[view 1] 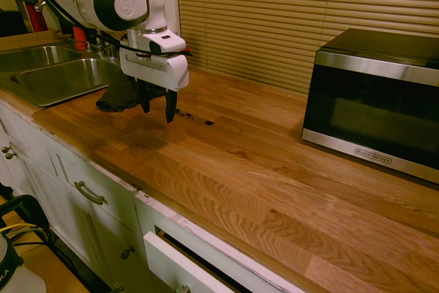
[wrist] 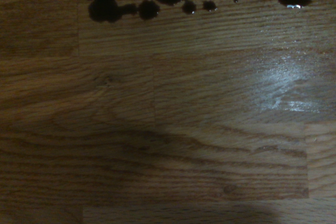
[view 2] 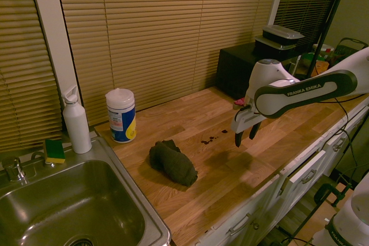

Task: Clear the spill

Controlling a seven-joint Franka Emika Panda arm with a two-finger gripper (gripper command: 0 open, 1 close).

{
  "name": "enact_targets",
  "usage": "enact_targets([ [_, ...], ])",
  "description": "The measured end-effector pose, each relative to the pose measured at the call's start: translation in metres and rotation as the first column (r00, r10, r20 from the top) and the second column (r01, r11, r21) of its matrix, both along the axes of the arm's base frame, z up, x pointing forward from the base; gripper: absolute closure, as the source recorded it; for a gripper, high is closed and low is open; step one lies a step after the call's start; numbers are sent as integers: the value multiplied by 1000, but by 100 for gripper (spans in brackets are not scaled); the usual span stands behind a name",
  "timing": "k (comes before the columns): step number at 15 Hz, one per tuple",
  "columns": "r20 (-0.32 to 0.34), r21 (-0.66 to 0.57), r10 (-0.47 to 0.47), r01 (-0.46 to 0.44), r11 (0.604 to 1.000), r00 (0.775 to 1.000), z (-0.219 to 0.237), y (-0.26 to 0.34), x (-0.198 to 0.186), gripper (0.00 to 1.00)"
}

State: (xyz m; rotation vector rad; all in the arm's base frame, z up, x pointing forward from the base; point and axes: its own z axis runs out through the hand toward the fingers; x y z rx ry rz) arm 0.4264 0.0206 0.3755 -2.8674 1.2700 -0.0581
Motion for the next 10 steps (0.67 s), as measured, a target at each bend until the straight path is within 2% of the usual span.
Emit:
enact_targets([
  [4,10,8,8,-8,1000,1000,3,5,3,0],
  [10,93,26,74,-77,997,993,40,53,23,0],
])
